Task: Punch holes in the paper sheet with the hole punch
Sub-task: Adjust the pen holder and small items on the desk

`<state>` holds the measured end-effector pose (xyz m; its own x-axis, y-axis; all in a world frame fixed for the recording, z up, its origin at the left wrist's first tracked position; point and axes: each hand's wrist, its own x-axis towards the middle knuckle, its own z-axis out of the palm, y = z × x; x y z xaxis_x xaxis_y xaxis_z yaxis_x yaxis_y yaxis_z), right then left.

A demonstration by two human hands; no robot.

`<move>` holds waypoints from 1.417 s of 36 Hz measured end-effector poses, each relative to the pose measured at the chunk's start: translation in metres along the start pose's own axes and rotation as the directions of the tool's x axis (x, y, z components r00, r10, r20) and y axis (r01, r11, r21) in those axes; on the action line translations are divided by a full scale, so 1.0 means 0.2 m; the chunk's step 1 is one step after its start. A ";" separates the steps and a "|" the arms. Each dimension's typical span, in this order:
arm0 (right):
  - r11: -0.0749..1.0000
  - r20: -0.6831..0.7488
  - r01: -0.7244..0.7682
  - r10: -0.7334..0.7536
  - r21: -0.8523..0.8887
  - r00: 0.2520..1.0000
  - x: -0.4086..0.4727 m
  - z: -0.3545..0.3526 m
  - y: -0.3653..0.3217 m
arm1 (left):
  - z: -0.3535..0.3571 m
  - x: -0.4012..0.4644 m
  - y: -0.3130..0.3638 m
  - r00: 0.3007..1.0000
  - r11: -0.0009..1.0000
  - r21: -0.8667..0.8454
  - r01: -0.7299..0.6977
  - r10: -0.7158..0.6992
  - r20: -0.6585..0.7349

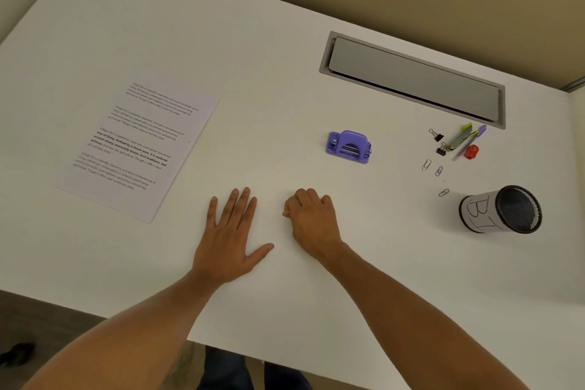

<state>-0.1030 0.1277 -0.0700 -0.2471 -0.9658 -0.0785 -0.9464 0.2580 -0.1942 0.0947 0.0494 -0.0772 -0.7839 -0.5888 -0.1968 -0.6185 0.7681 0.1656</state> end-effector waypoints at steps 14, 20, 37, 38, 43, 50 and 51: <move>0.172 0.196 -0.476 0.754 0.863 0.627 -0.17 -0.26 0.26 | -0.05 -0.01 0.01 0.997 1.000 0.008 0.013 -0.014 0.076; 0.005 0.103 -0.257 0.910 0.966 0.403 -0.30 -0.56 0.61 | -0.04 -0.01 0.00 0.996 1.000 0.025 -0.004 0.001 0.085; 0.434 -0.190 -0.765 0.900 0.477 0.392 -0.61 -0.95 1.33 | -0.02 0.00 0.02 0.999 0.999 -0.003 -0.034 0.034 -0.013; 0.435 -0.169 -0.780 0.899 0.450 0.404 -0.61 -0.95 1.35 | -0.02 0.00 0.02 0.999 0.999 0.000 -0.033 0.033 -0.004; 0.438 -0.143 -0.854 0.899 0.282 0.414 -0.62 -0.94 1.38 | -0.02 0.00 0.01 0.999 0.999 0.005 -0.033 0.033 0.009; 0.429 -0.205 -0.886 0.896 0.176 0.393 -0.62 -0.94 1.38 | -0.01 0.00 0.01 1.000 1.000 0.000 -0.029 0.029 0.004; 0.428 -0.210 -0.886 0.896 0.178 0.391 -0.62 -0.93 1.38 | -0.01 0.00 0.01 1.000 1.000 0.002 -0.030 0.030 0.005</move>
<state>-0.3718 0.3137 0.0688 -0.9884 -0.1521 0.0008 -0.1496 0.9708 -0.1875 0.0923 0.0501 -0.0740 -0.8017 -0.5643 -0.1969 -0.5948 0.7859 0.1693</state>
